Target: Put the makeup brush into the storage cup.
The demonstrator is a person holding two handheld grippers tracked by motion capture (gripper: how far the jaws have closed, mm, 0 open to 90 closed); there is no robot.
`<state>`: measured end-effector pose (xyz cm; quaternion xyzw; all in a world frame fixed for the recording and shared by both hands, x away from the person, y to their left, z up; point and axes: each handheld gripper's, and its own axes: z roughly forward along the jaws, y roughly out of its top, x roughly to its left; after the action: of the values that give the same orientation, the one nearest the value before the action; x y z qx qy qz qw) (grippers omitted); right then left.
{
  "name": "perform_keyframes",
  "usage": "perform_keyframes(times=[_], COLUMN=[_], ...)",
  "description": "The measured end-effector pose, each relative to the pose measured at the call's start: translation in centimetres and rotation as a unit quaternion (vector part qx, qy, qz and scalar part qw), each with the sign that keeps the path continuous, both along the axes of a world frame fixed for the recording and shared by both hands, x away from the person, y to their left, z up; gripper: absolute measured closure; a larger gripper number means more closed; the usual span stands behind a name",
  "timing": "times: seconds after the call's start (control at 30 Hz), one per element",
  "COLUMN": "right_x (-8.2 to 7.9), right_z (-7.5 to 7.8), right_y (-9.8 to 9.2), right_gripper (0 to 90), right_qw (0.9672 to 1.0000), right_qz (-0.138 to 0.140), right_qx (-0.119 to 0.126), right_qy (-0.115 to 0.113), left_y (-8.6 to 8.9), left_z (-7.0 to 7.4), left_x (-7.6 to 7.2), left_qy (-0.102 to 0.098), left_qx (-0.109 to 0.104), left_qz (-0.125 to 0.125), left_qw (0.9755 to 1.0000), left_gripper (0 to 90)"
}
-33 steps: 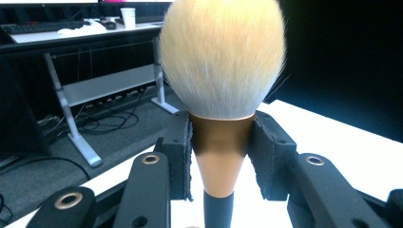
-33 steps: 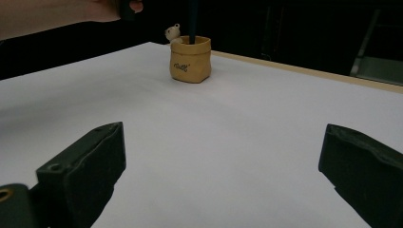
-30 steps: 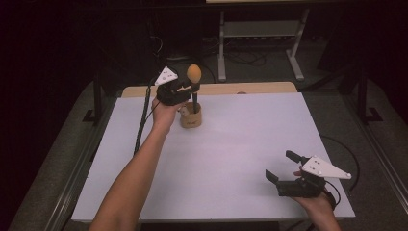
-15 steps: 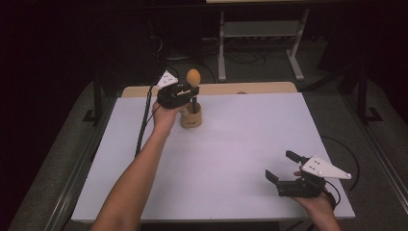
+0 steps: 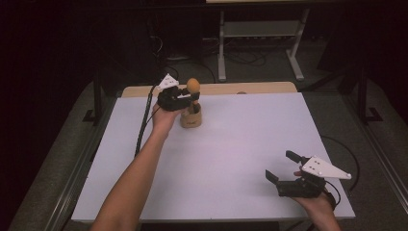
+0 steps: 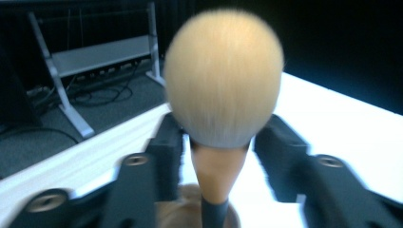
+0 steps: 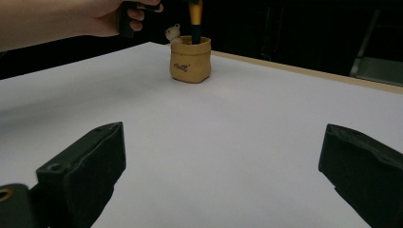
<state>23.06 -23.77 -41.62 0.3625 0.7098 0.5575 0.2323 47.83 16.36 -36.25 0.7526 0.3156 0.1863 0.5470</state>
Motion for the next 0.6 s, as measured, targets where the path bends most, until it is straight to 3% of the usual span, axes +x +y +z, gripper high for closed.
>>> perform_keyframes(times=[0.03,0.07,0.2,0.6], right_x=[0.0,0.0,0.0,0.1], right_z=[0.0,0.0,0.0,0.0], right_y=[0.0,0.0,0.0,0.1], right_gripper=[1.3,1.3,1.3,1.4], right_qw=[1.0,1.0,1.0,1.0], right_qz=[0.0,0.0,0.0,0.002], right_qx=[0.0,0.0,-0.003,-0.002], right_qy=[0.0,0.001,-0.003,-0.002], left_y=[0.1,0.2,0.4,1.1], left_z=[-0.1,-0.2,-0.3,0.1], left_x=[0.1,0.2,0.2,-0.5], left_qy=[0.007,0.017,0.016,0.014], left_qx=[-0.004,-0.006,-0.003,-0.007], left_qz=[0.003,0.007,0.019,0.024], left_qw=[1.0,0.9998,0.9997,0.9996], left_gripper=[43.8,35.1,23.3,21.6])
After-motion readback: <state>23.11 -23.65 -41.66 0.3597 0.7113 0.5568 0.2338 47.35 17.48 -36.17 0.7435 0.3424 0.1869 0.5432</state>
